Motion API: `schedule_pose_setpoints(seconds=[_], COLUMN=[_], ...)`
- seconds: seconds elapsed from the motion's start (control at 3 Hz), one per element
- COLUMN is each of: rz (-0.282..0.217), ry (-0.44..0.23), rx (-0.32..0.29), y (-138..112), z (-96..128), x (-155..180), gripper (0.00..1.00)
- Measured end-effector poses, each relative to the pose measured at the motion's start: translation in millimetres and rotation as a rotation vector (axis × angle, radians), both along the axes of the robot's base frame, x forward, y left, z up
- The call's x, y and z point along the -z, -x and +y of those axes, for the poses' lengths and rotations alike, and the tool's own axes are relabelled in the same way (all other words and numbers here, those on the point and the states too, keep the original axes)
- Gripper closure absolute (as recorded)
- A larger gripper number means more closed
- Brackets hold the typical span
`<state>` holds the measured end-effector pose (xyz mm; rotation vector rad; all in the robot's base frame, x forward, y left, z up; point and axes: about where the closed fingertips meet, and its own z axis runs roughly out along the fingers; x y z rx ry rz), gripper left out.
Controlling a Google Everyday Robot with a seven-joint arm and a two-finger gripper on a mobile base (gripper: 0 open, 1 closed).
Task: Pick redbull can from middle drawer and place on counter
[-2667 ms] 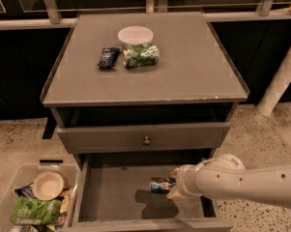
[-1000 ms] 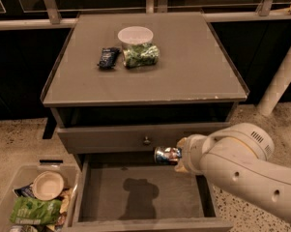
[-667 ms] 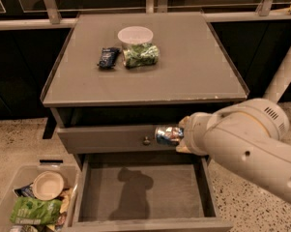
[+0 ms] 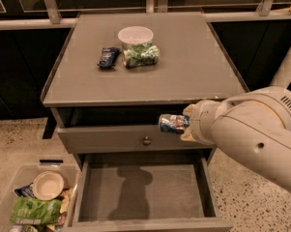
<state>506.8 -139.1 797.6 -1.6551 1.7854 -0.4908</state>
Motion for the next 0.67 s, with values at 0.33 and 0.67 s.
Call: schedule_pose_setpoints(seconds=[0.33, 0.67], rz=[-0.038, -0.132], ry=[0.031, 0.084], rx=[-0.009, -0.039], y=[-15, -37], z=[0, 9], x=[-26, -86], gripper=[1.00, 1.00])
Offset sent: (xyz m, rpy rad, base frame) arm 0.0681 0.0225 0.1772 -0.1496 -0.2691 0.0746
